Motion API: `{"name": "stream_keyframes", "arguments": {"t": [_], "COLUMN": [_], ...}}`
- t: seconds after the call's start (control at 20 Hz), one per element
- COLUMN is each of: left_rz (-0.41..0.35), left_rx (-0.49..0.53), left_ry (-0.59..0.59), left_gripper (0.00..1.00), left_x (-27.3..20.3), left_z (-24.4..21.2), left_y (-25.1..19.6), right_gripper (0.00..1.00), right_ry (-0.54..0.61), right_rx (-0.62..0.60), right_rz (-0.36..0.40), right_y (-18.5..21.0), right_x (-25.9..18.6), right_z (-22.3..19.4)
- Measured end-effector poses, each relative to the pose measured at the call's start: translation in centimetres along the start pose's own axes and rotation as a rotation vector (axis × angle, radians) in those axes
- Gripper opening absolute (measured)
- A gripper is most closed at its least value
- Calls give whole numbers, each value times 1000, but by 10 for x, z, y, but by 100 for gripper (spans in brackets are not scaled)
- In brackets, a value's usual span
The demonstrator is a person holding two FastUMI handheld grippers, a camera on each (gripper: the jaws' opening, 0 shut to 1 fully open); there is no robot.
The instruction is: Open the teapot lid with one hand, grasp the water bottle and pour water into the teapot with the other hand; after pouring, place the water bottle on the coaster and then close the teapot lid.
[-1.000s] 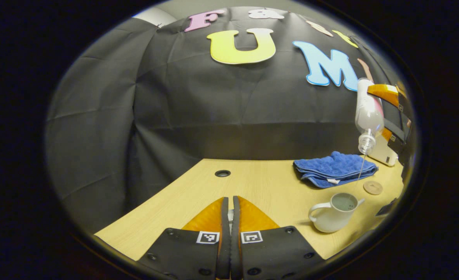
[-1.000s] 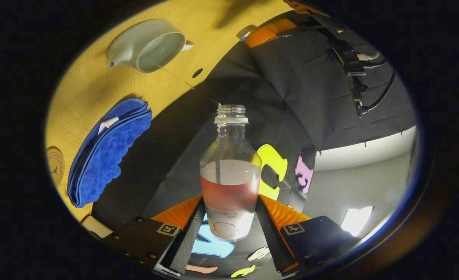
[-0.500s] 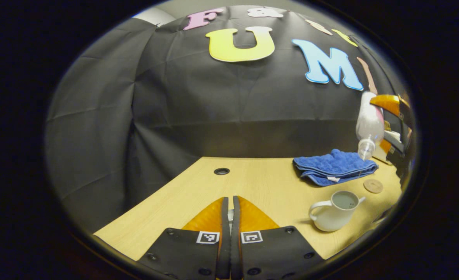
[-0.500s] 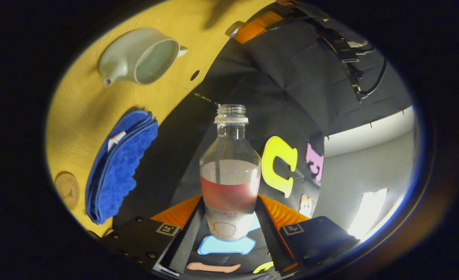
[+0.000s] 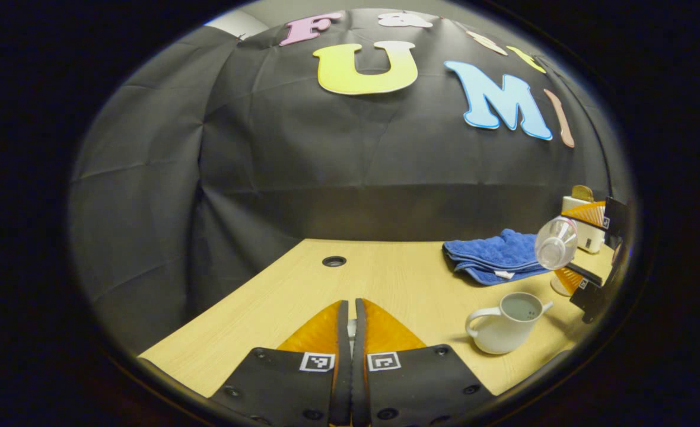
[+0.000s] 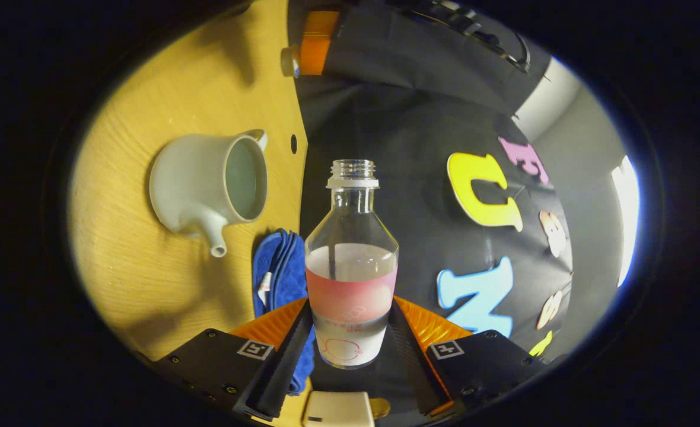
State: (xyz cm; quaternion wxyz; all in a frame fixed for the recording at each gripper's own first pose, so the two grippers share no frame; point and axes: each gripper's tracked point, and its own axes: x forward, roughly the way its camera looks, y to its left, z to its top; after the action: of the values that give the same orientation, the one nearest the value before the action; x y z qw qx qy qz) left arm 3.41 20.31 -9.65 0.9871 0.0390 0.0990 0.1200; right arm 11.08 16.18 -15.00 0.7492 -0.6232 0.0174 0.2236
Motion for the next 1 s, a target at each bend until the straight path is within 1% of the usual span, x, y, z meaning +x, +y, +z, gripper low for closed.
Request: {"name": "stream_keyframes", "arguments": {"t": [0.2, 0.25, 0.4, 0.5, 0.55, 0.65, 0.75, 0.85, 1.0], "left_rz": [-9, -12, -17, -17, -19, -26, -26, -29, -39], "left_rx": [-7, -10, -15, -20, -24, -34, -35, -38, -40], "left_ry": [-3, -3, -5, -8, -12, -21, -24, -24, -24], "left_gripper": [7, 6, 7, 7, 7, 6, 7, 7, 6], "left_x": [0, -1, -2, -1, -2, -2, -2, -2, -2], "left_z": [1, 1, 2, 2, 3, 5, 6, 5, 5], "left_y": [-2, -3, -5, -5, -5, -6, -6, -7, -10], "right_gripper": [81, 81, 81, 81, 81, 81, 81, 81, 81], "right_ry": [58, 70, 91, 102, 115, 147, 177, 211, 232], "right_rx": [373, 470, 785, 997, 1082, 1199, 1277, 1330, 1398], "right_rz": [50, 57, 87, 95, 86, 63, 56, 56, 73], "right_y": [-4, -6, -10, -12, -13, -12, -3, 5, 16], "right_x": [-4, -5, -6, -9, -10, -10, -8, -11, -10], "right_z": [-24, -28, -43, -57, -65, -81, -96, -108, -116]}}
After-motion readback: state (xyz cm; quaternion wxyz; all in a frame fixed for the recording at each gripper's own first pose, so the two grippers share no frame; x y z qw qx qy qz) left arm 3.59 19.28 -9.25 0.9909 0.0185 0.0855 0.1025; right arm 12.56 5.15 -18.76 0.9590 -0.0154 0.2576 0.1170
